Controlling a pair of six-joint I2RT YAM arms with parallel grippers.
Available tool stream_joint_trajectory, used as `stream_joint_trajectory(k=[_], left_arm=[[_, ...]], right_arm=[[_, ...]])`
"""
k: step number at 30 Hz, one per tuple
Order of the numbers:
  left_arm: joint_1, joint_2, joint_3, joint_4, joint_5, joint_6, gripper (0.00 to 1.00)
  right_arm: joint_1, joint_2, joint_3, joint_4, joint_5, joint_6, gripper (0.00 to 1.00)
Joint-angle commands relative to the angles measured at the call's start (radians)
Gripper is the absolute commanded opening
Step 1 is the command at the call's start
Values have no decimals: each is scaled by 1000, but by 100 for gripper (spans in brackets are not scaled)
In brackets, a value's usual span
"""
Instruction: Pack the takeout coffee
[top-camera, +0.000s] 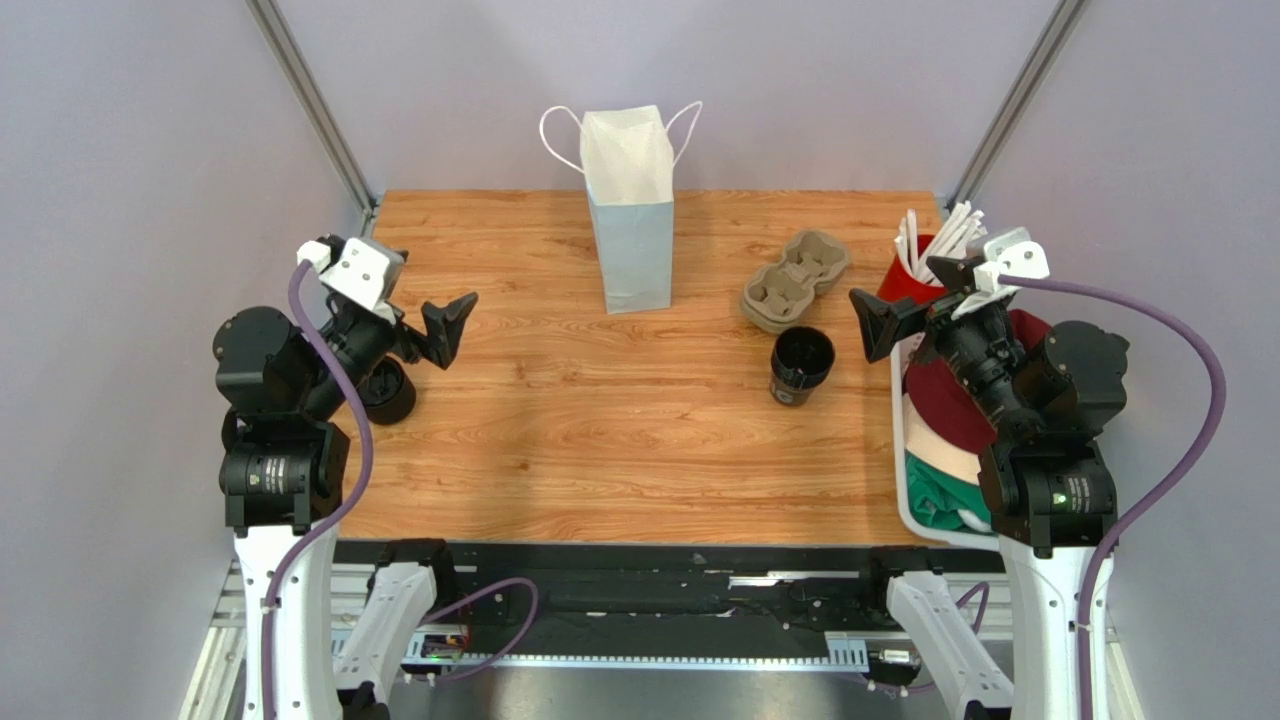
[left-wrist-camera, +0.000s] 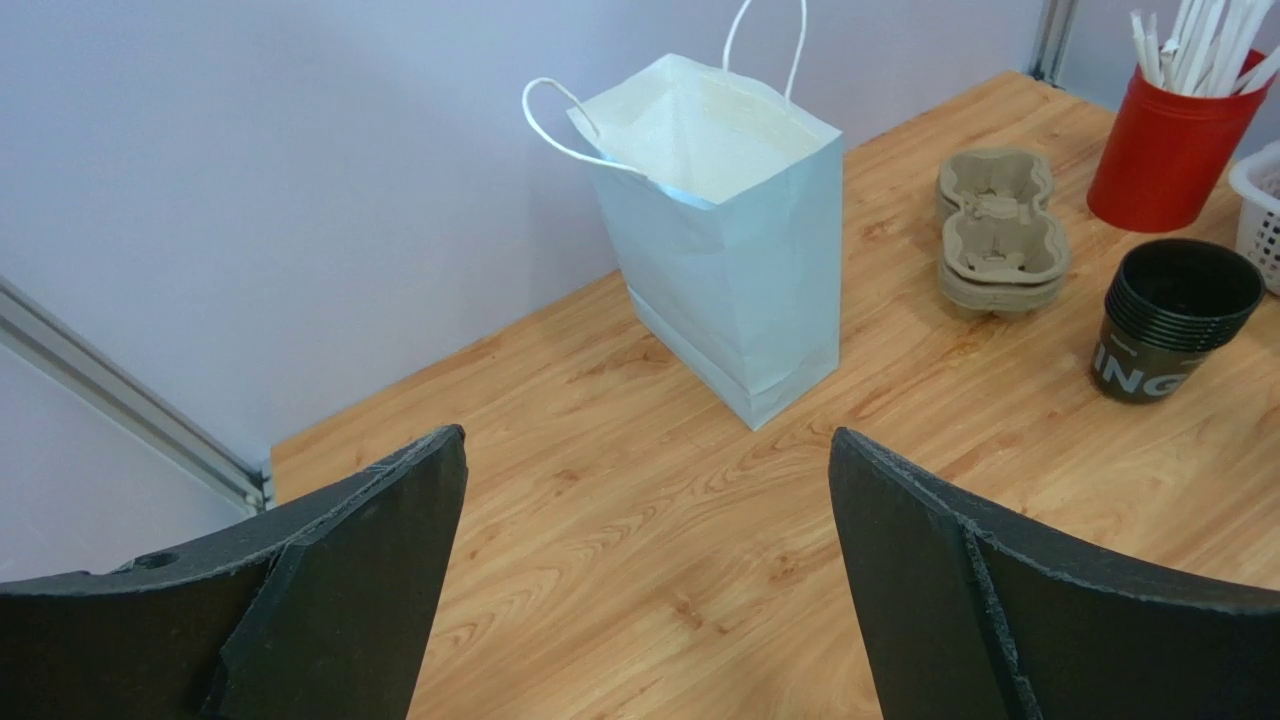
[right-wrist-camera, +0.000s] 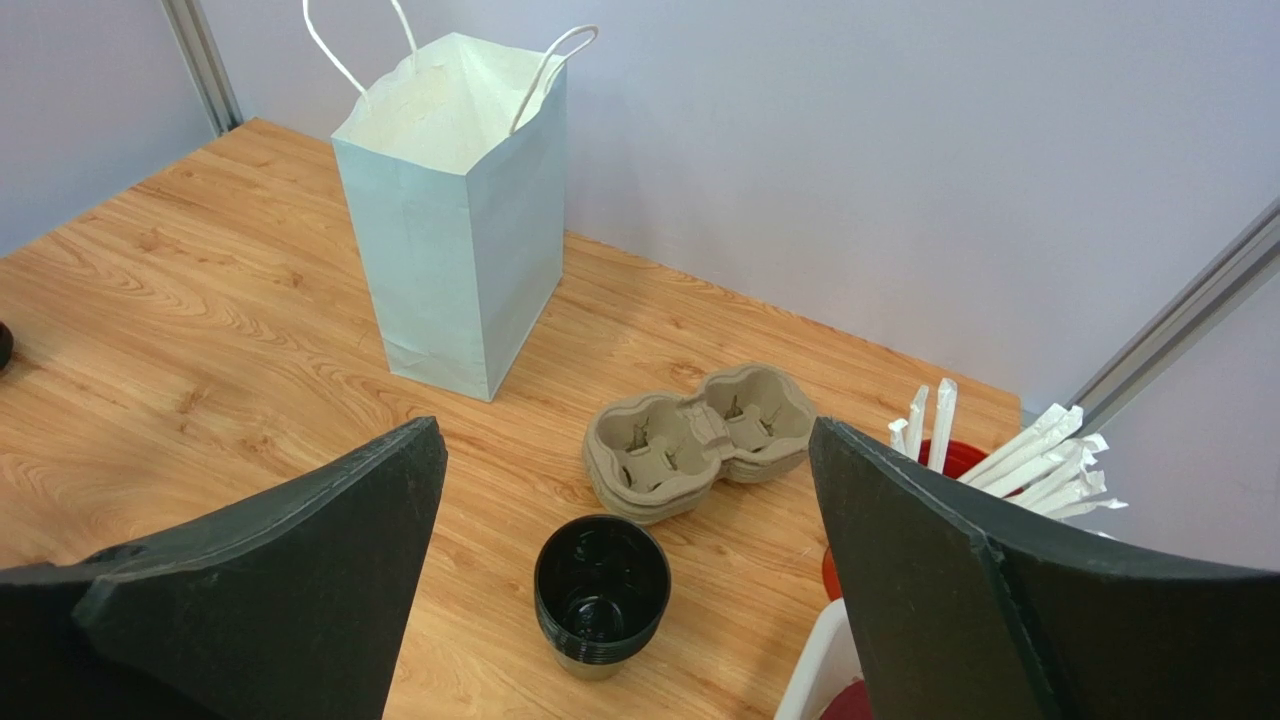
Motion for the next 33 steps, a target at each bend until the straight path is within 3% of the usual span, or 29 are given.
stream_joint_trajectory(k=[1, 14, 21, 26, 33], left_arm=[[5, -1, -7, 44, 9, -25, 98], [5, 11, -19, 51, 54, -18, 99], [7, 27, 30, -99, 77, 135, 99], [5, -18, -33, -157, 77, 157, 99], [5, -38, -101, -211, 161, 198, 99]], right_arm=[[-4, 3, 36, -1, -6, 11, 99], [-4, 29, -25, 65, -78, -101, 99], [-4, 243, 137, -146, 109, -110, 99], [-4, 398, 145, -180, 122, -57, 96], [-3, 596, 222, -297, 154, -46, 85]])
